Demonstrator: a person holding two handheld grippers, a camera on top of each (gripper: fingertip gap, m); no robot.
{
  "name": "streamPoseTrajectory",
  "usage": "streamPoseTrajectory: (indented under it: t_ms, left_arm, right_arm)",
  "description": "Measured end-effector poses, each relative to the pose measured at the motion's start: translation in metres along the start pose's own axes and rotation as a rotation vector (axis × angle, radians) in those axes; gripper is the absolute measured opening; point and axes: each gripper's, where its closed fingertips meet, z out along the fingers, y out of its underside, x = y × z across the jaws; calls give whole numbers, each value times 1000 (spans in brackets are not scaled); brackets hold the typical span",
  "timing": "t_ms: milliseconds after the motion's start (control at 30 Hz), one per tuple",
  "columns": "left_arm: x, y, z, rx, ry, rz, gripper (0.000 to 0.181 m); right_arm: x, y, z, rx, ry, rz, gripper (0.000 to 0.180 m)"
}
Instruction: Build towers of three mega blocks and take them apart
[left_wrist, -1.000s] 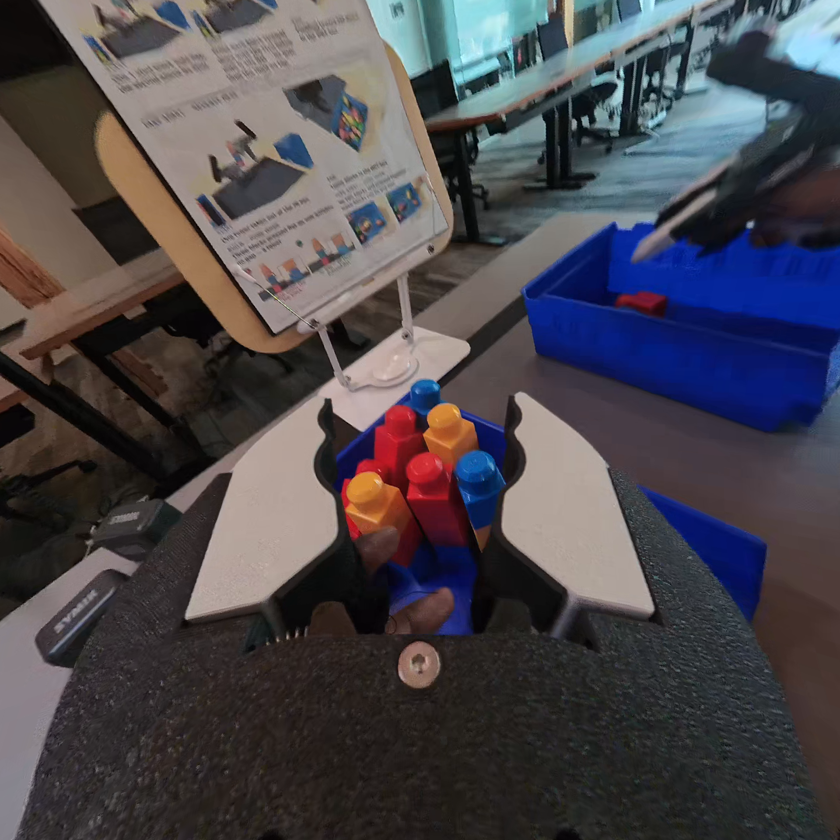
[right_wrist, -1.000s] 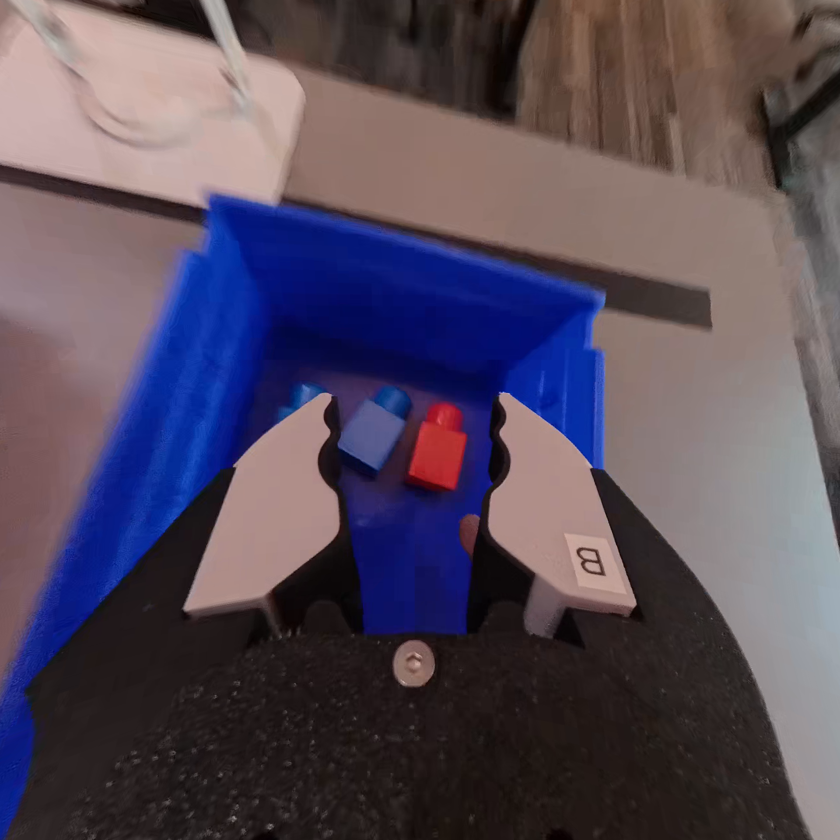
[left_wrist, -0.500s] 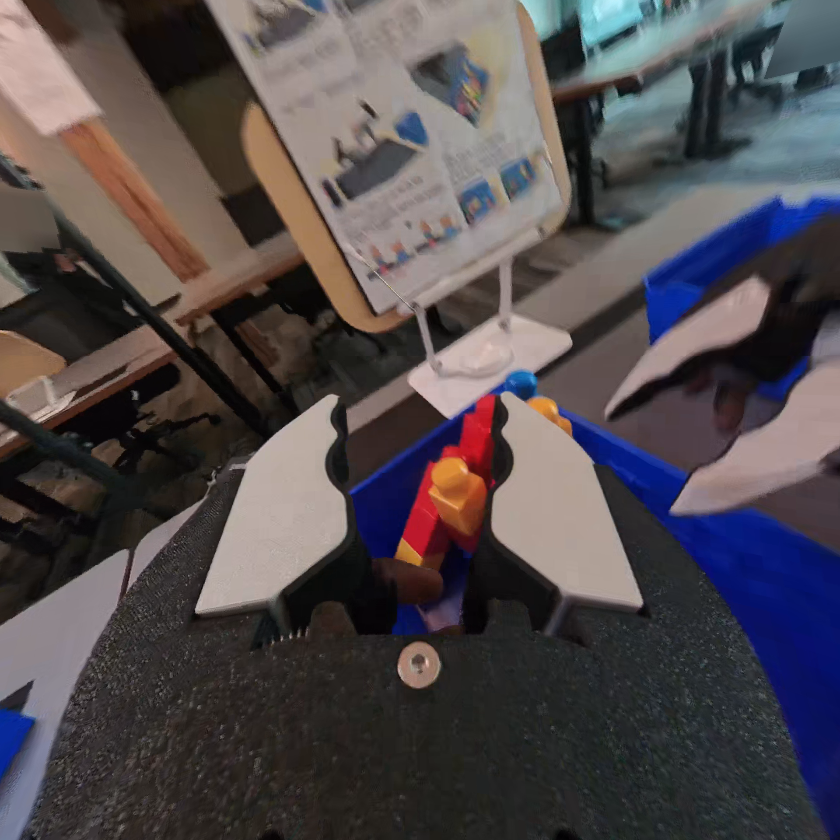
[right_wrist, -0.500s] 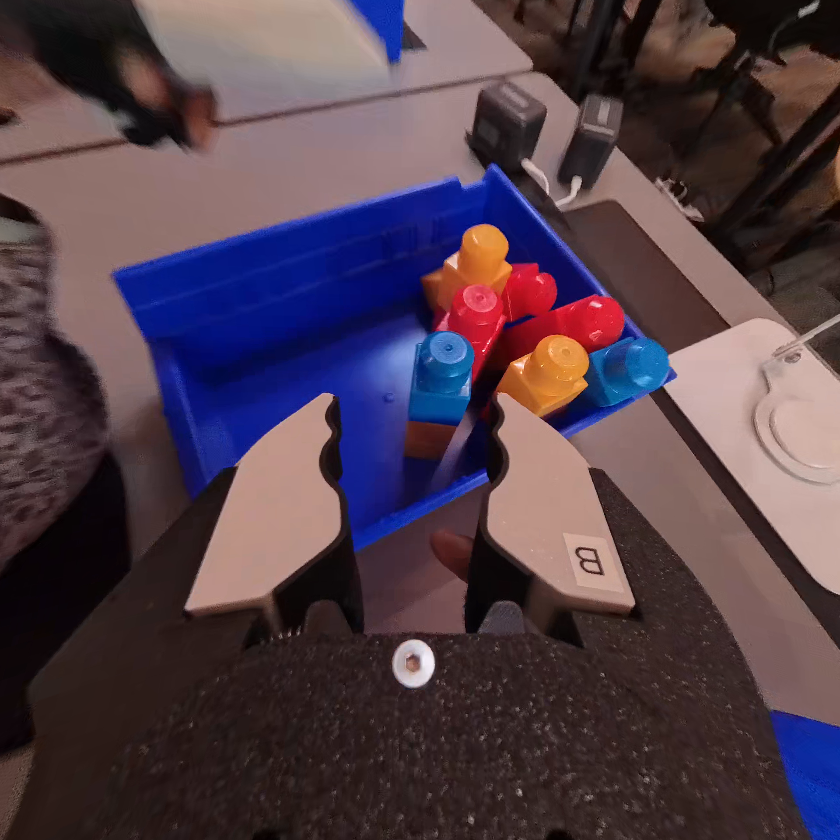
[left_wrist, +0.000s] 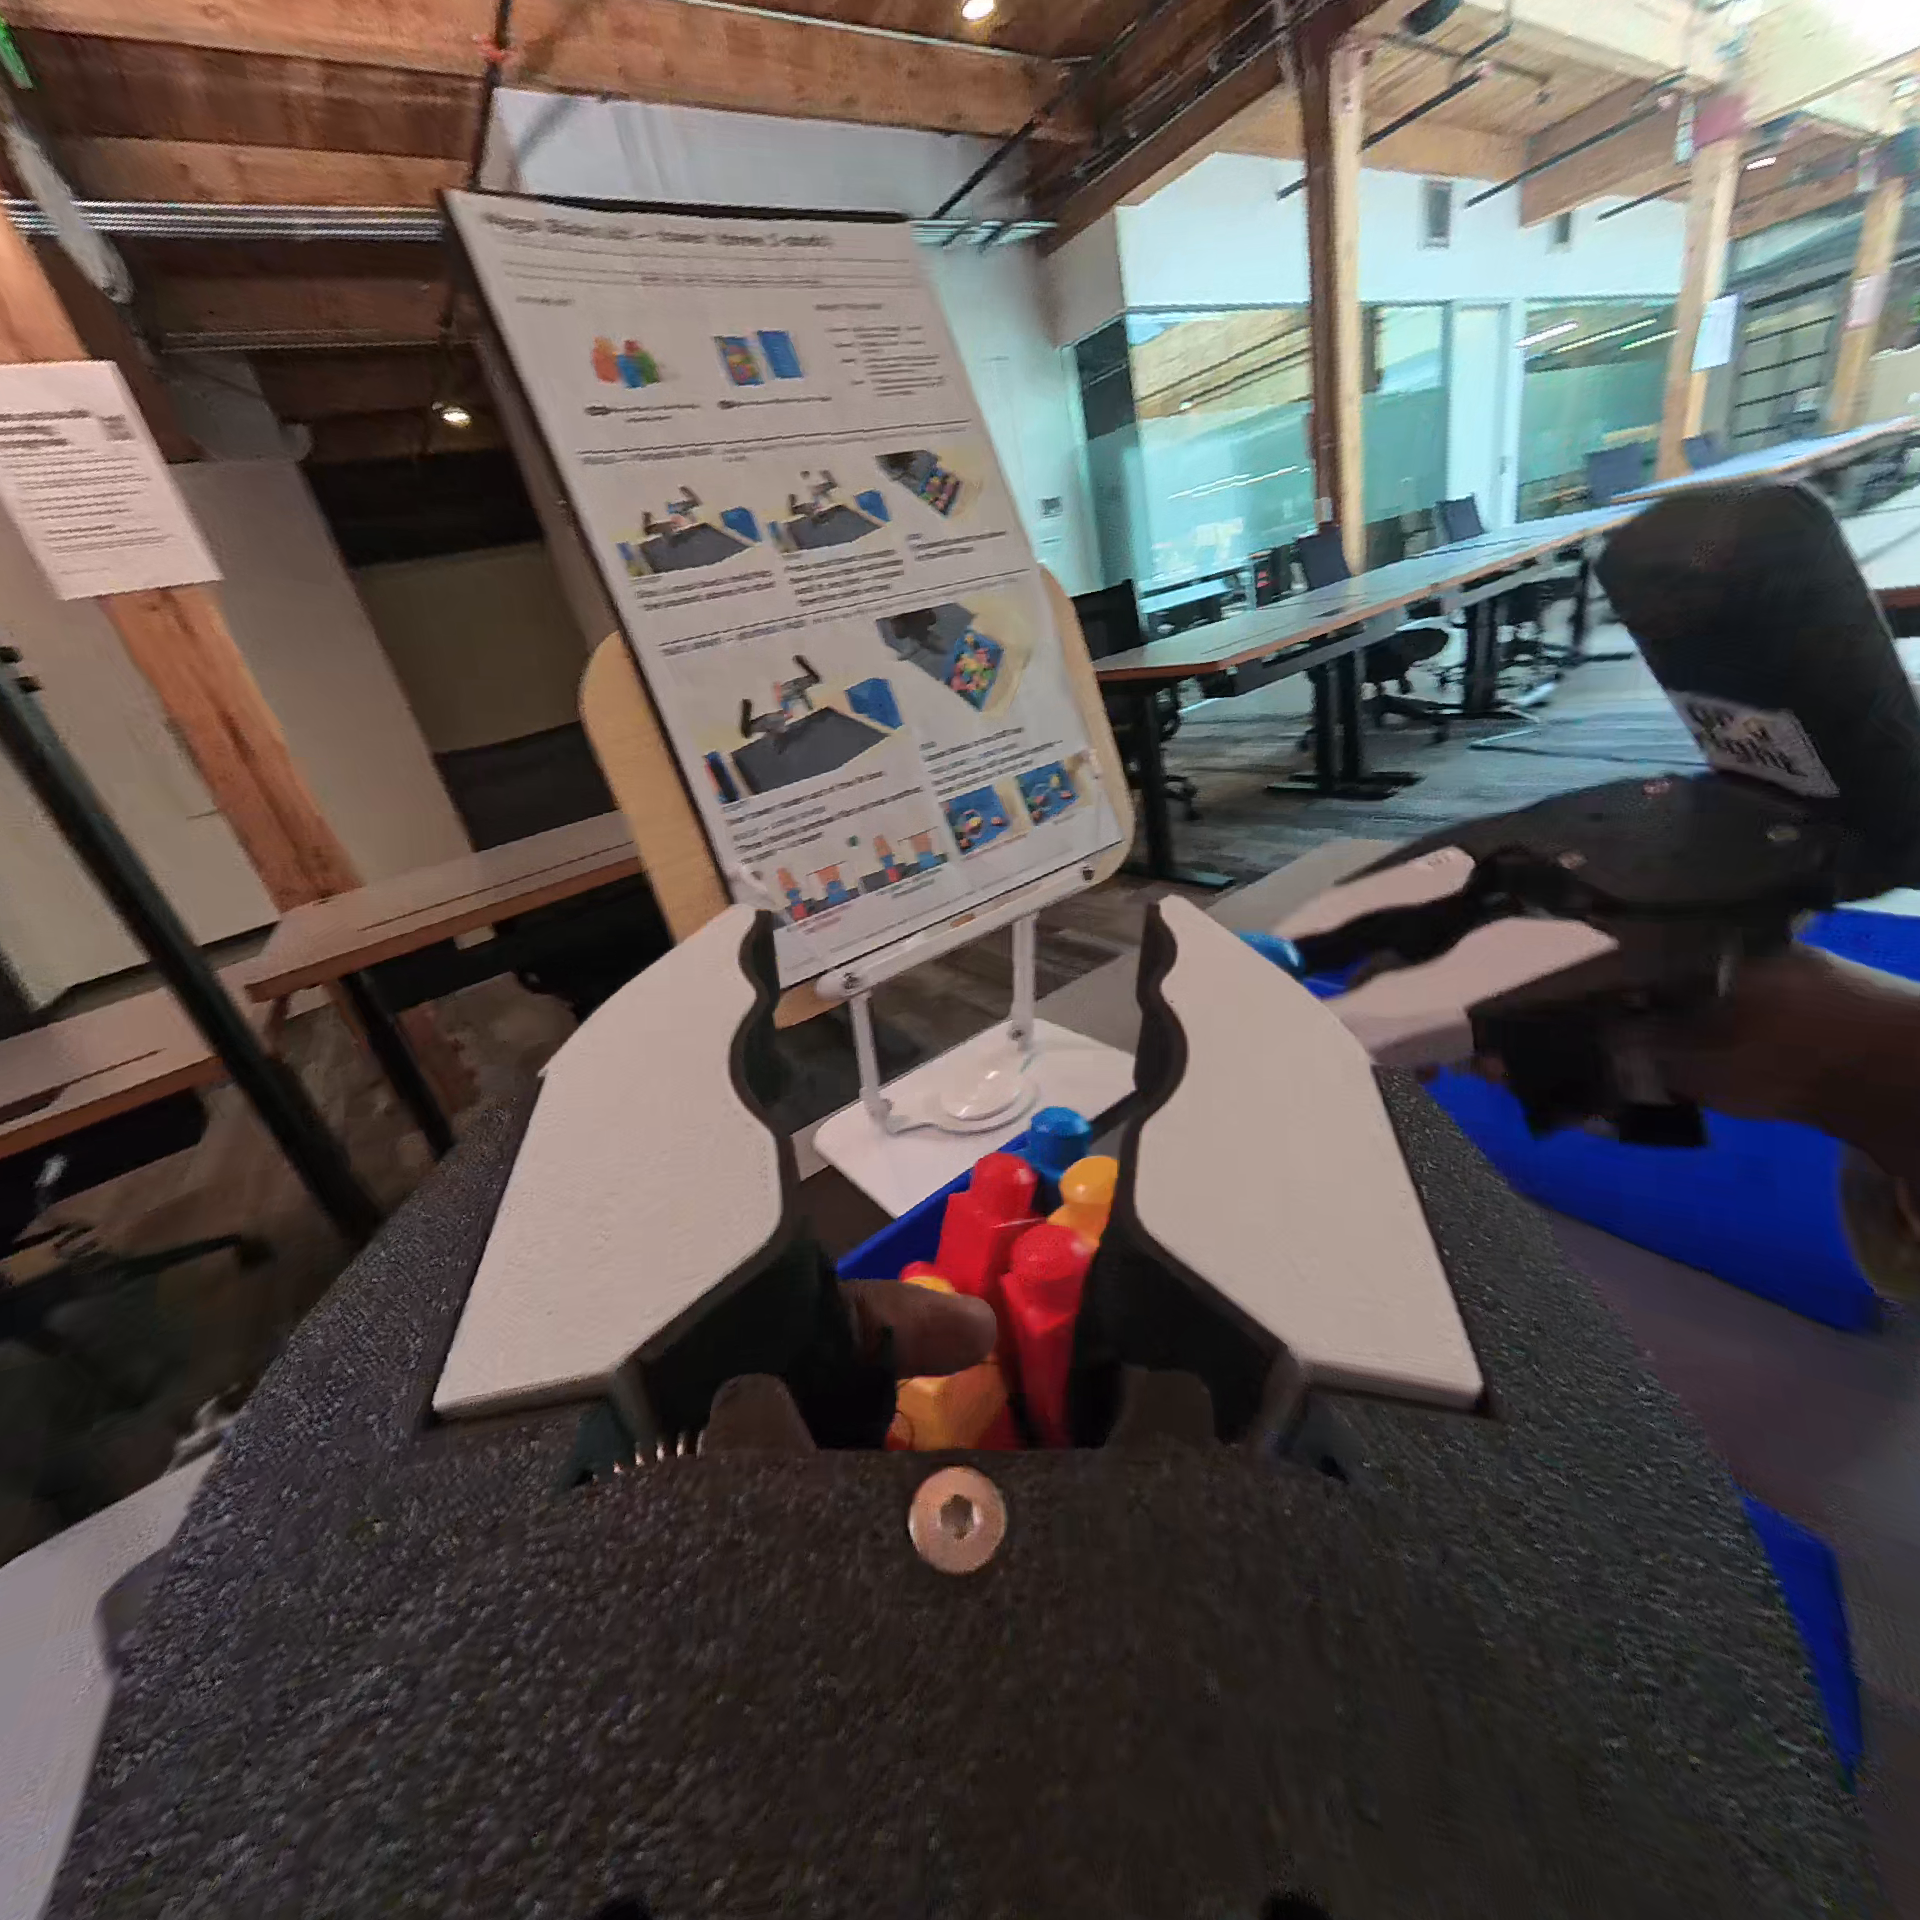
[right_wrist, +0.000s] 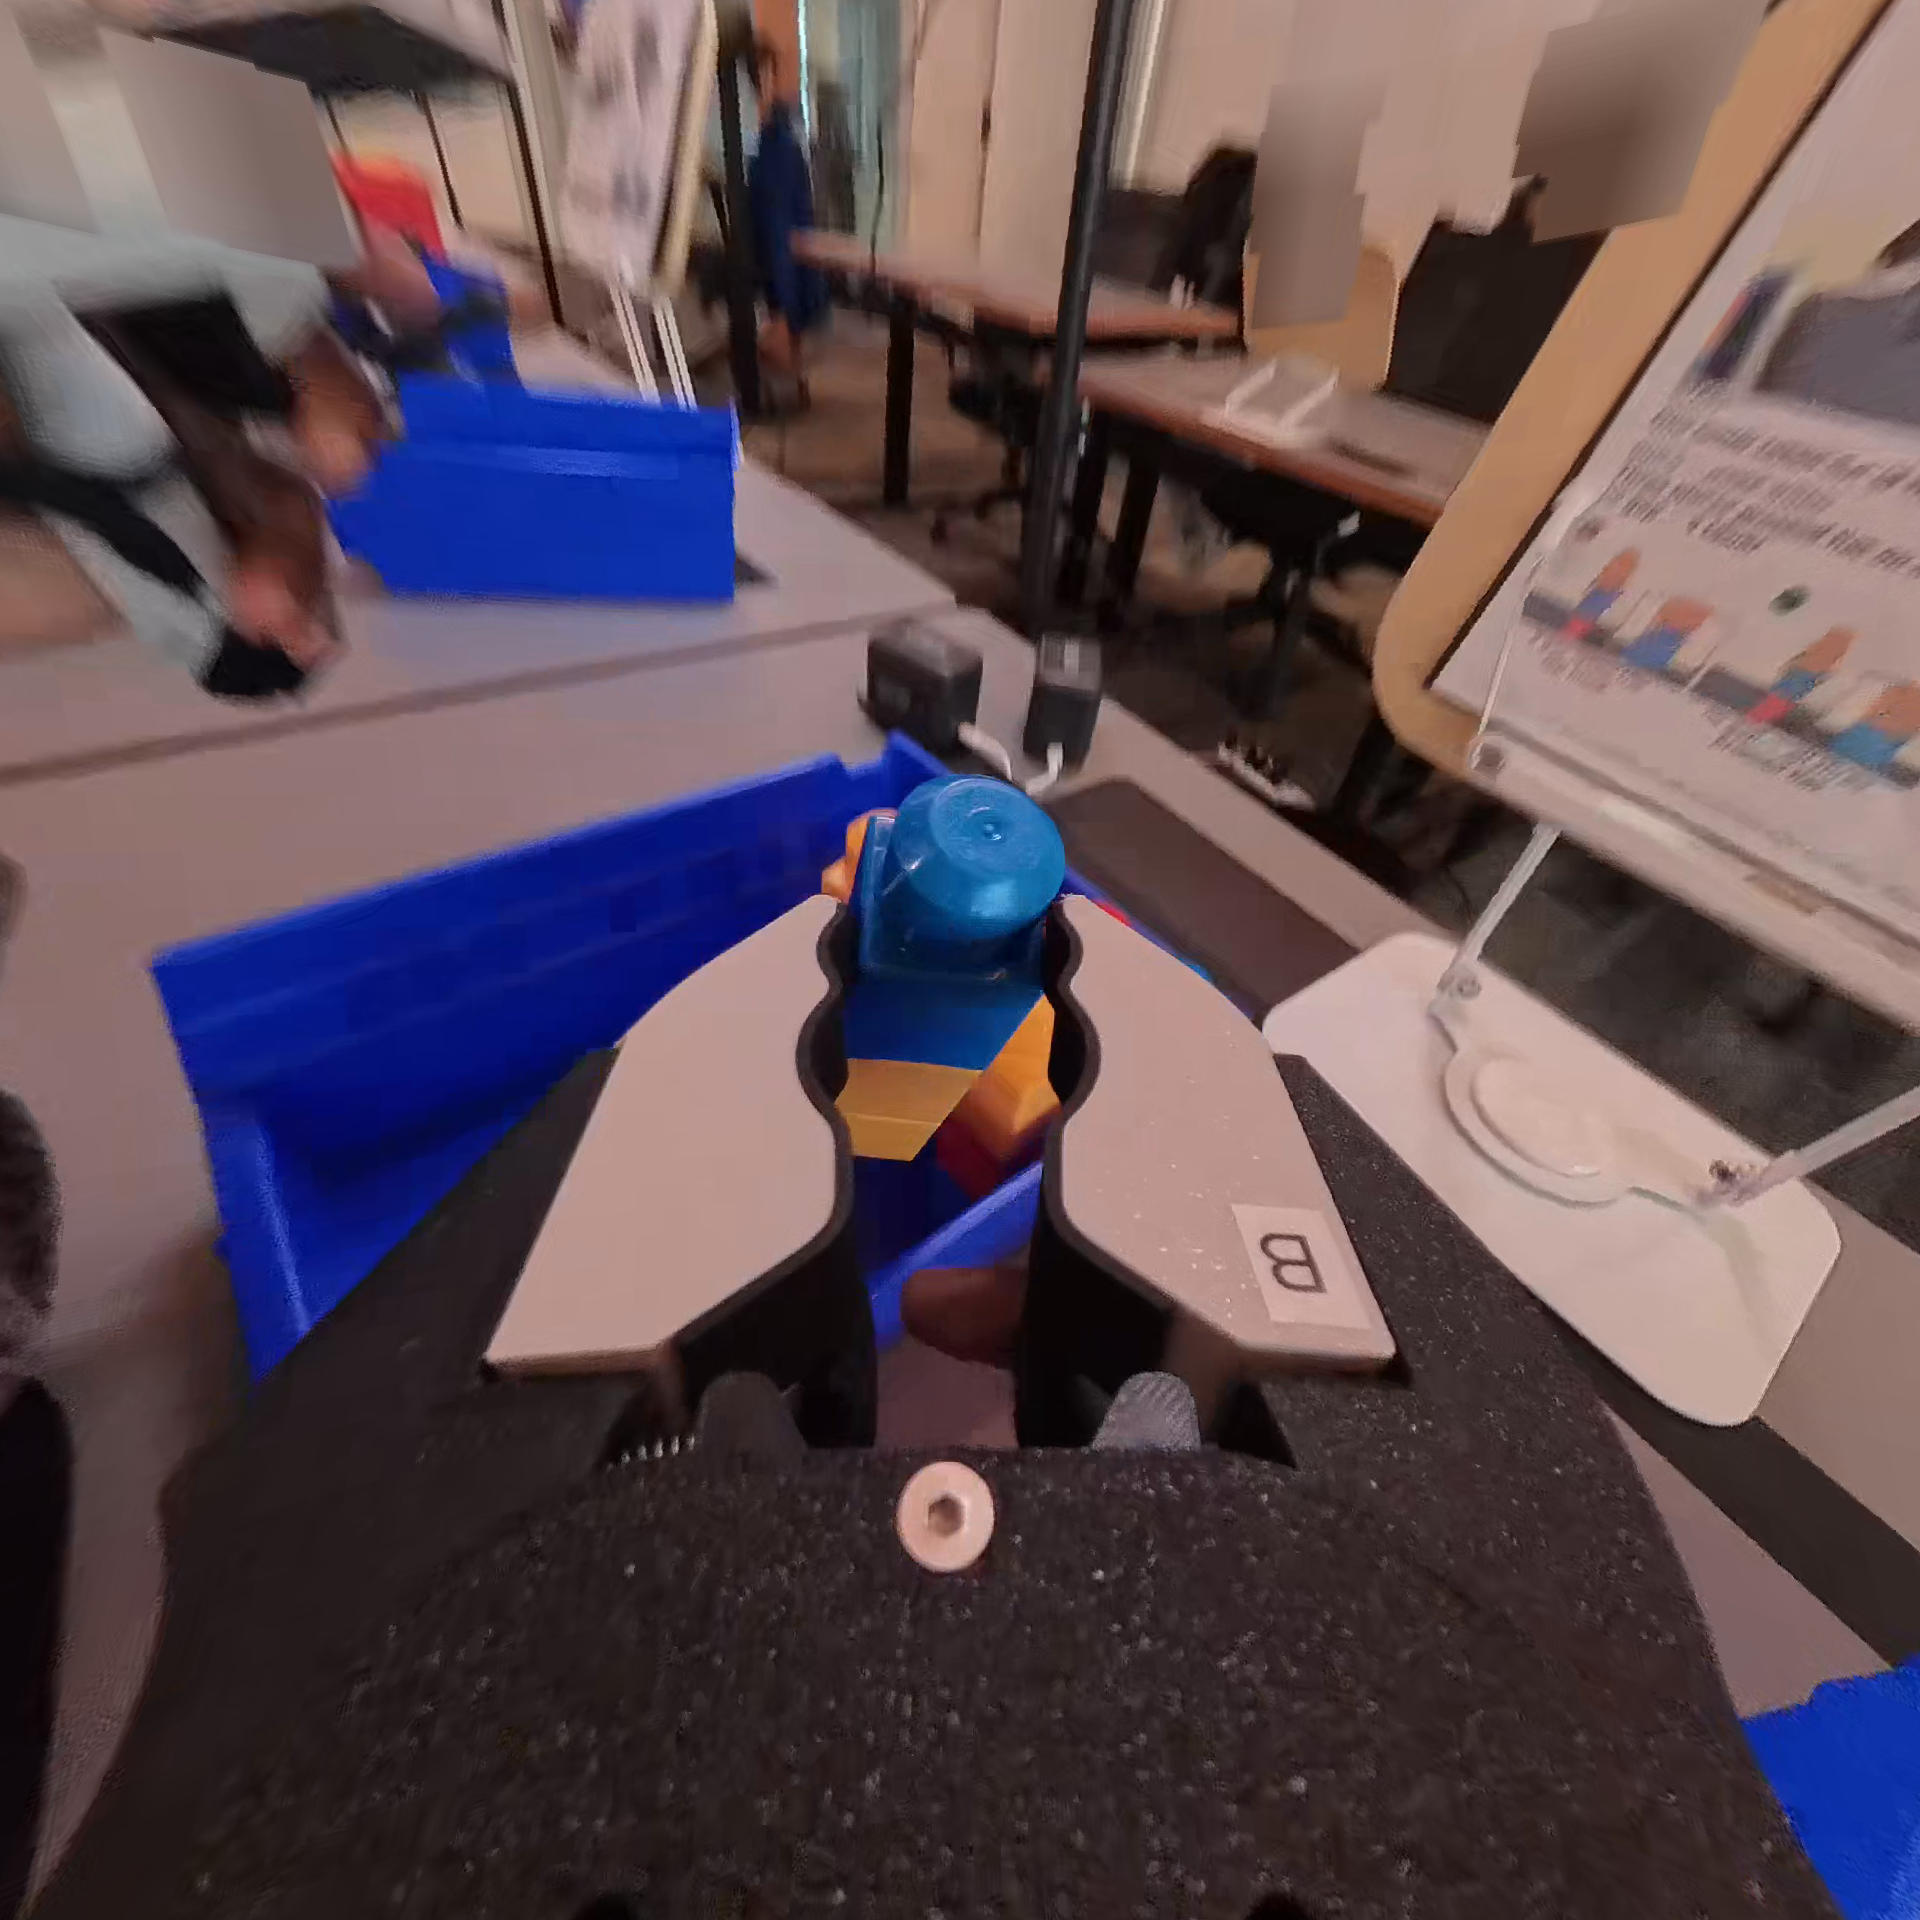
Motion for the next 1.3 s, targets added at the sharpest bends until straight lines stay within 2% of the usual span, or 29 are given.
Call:
streamPoseTrajectory:
  t_ms: [33,133,200,333,433,500,600,667,833,867,900,967,1033,1233,1300]
  left_arm:
    - [11,-2,4,8,54,-2,68]
    - [57,-4,20,2,249,18,74]
    - [86,0,33,-31,330,113,75]
    - [127,-4,67,-13,287,403,70]
    - [150,-14,89,33,238,396,72]
    - [155,-16,100,43,210,312,72]
    - [169,2,109,-37,277,214,69]
    - [167,13,114,-78,254,252,51]
    - [162,4,112,-12,218,292,45]
    - [161,1,111,13,216,308,42]
    - [161,-2,109,36,223,323,40]
    - [166,-7,105,72,246,345,40]
    - [170,-10,104,90,249,372,40]
    - [159,-21,103,157,112,505,39]
    - [160,-27,103,203,62,560,52]
  right_arm:
    - [3,-14,-13,69,-17,29,35]
    - [13,-53,-56,277,-51,131,35]
    - [20,-72,-81,380,-46,160,34]
    - [28,-92,-112,476,32,116,34]
    - [29,-101,-124,506,100,58,31]
    - [25,-105,-128,518,114,18,31]
    - [22,-105,-126,504,99,25,30]
    - [21,-105,-126,505,103,18,31]
    - [18,-106,-134,521,40,17,31]
    - [17,-106,-137,526,13,27,33]
    - [16,-104,-137,510,-13,34,42]
    - [11,-95,-129,437,-57,18,53]
    - [2,-90,-121,404,-77,-39,43]
    - [-3,-104,-119,484,44,-157,38]
    - [-9,-109,-120,522,48,-202,37]
